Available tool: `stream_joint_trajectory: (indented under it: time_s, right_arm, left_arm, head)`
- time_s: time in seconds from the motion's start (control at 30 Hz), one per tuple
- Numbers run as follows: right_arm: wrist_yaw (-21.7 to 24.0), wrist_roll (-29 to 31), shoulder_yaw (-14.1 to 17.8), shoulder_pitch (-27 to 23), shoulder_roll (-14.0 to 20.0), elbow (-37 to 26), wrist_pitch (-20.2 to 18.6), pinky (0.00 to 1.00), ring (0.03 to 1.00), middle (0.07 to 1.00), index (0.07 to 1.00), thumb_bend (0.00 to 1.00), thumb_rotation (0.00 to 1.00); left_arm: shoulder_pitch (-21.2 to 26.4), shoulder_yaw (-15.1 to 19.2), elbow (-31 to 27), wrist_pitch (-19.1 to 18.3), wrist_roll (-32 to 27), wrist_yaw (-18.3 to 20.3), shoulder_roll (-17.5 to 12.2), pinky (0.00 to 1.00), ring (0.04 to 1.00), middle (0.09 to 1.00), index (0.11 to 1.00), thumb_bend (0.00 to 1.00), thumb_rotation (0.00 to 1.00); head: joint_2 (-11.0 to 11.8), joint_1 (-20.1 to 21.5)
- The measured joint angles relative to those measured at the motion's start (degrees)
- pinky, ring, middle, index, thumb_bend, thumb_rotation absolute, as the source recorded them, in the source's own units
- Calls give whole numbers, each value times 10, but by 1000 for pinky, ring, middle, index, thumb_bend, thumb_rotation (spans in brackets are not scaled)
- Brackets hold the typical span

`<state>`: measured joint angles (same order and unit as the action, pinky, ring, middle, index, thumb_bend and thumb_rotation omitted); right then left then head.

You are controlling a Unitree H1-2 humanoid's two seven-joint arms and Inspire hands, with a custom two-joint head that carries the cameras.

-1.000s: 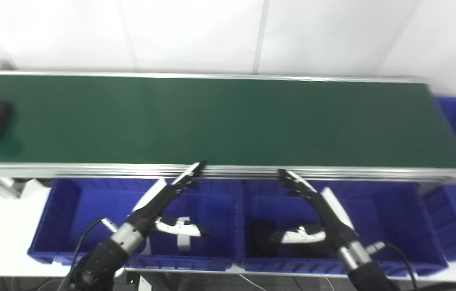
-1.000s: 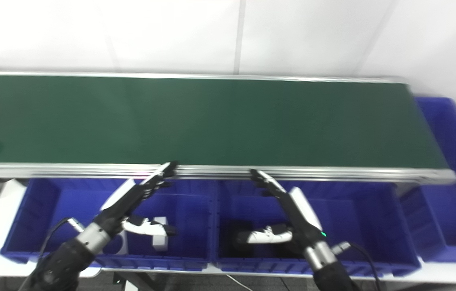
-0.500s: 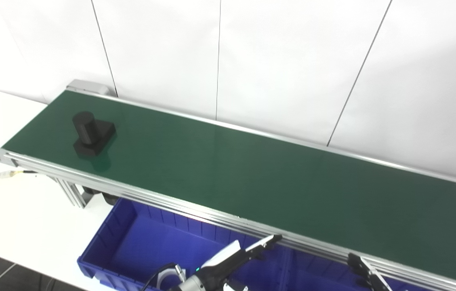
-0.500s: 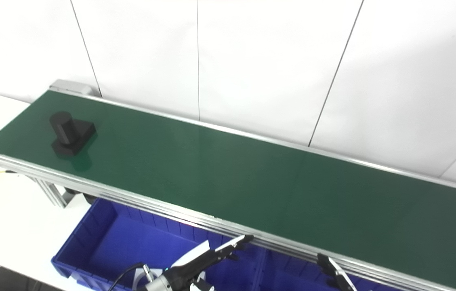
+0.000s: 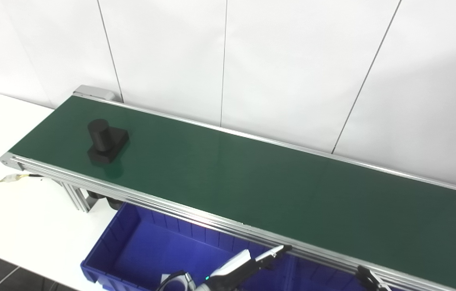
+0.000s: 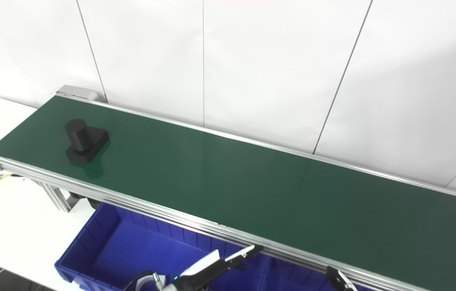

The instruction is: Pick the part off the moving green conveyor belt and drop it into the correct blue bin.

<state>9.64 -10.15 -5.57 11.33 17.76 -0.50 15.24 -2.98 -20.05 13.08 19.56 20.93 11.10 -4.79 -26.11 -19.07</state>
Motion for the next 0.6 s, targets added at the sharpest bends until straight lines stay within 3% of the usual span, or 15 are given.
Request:
stream_joint_trajectory:
  time_s: [0.13, 0.33, 0.6]
  right_arm:
    - [9, 35, 6, 2, 0, -3, 1, 810, 871, 883, 919, 908, 128]
    - [9, 44, 21, 7, 0, -19, 6, 815, 866, 880, 909, 929, 202]
    - [8, 62, 29, 12, -7, -55, 16, 710, 826, 848, 887, 978, 351]
  left_arm:
    - [2, -5, 9, 0, 0, -2, 1, 860, 972, 1000, 1000, 944, 493]
    - [3, -7, 17, 0, 0, -3, 2, 890, 990, 1000, 1000, 952, 489]
    - [3, -8, 14, -1, 1, -4, 2, 930, 1000, 1000, 1000, 940, 488]
  head:
    - [1, 0]
    - [-3, 14]
    - [-7, 25]
